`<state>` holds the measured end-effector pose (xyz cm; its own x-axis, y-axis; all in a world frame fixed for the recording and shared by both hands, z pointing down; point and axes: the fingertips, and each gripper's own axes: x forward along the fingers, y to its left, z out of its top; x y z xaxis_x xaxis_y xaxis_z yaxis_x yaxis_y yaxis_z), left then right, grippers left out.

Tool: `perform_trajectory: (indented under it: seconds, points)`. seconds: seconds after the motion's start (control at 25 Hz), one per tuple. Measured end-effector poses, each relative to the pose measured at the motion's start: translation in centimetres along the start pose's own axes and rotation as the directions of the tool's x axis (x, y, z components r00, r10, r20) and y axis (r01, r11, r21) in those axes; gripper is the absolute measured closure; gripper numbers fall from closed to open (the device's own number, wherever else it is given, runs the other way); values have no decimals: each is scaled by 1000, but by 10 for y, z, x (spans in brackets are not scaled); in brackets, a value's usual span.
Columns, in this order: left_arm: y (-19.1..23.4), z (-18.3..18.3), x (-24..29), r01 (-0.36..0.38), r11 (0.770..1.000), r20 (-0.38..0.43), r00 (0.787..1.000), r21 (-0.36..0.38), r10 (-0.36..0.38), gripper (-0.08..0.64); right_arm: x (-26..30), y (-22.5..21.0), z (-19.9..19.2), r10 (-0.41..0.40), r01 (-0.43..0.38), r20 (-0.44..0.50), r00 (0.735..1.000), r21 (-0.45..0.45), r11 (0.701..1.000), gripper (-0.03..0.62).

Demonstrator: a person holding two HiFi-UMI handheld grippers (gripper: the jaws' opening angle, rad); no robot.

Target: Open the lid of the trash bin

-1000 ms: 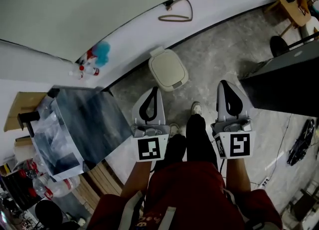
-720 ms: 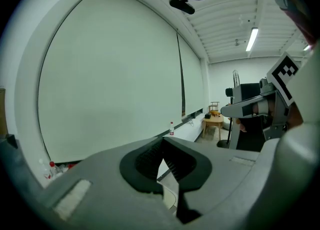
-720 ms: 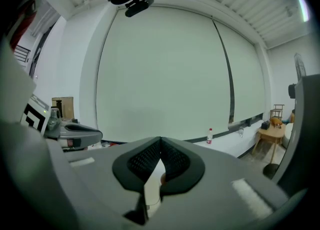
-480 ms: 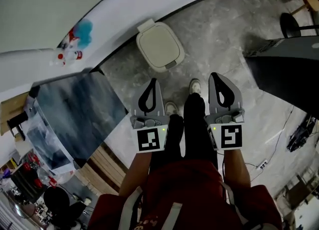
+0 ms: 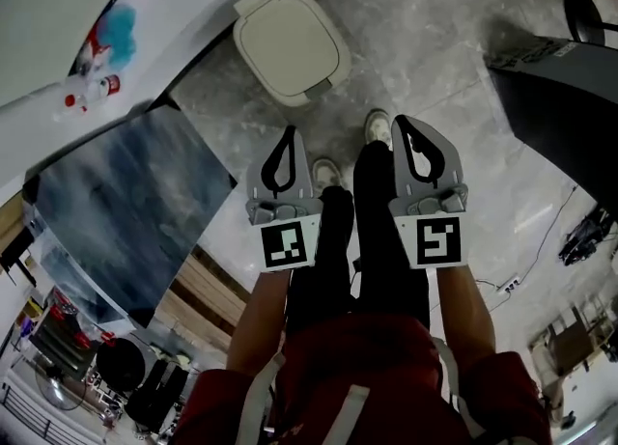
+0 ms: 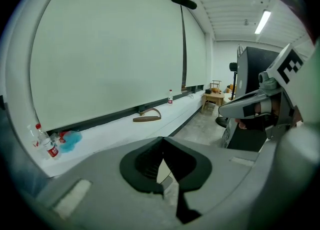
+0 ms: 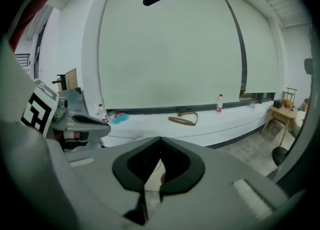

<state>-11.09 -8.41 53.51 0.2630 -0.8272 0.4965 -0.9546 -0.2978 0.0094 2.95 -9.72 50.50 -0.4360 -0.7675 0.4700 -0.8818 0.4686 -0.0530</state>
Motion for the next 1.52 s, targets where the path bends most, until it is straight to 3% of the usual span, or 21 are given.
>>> perform_trajectory:
  seconds: [0.56, 1.0, 1.08, 1.2, 1.52]
  points:
    - [-24, -111, 59, 42, 999, -121, 992, 19, -39, 555, 48, -8, -105, 41, -38, -72, 997, 38, 999, 593]
    - [-32, -163, 93, 62, 996, -210, 977, 69, -46, 544, 54, -8, -146, 79, -71, -132, 988, 60, 996, 592]
    - [-33, -170, 100, 74, 993, -241, 969, 88, -51, 491, 56, -10, -148, 79, -72, -135, 988, 59, 996, 593]
    - [-37, -184, 107, 104, 986, -299, 952, 132, -61, 468, 58, -13, -149, 77, -69, -141, 987, 59, 996, 593]
    - [-54, -218, 127, 222, 941, -447, 890, 257, -88, 368, 63, -16, -154, 80, -71, -145, 986, 67, 995, 593]
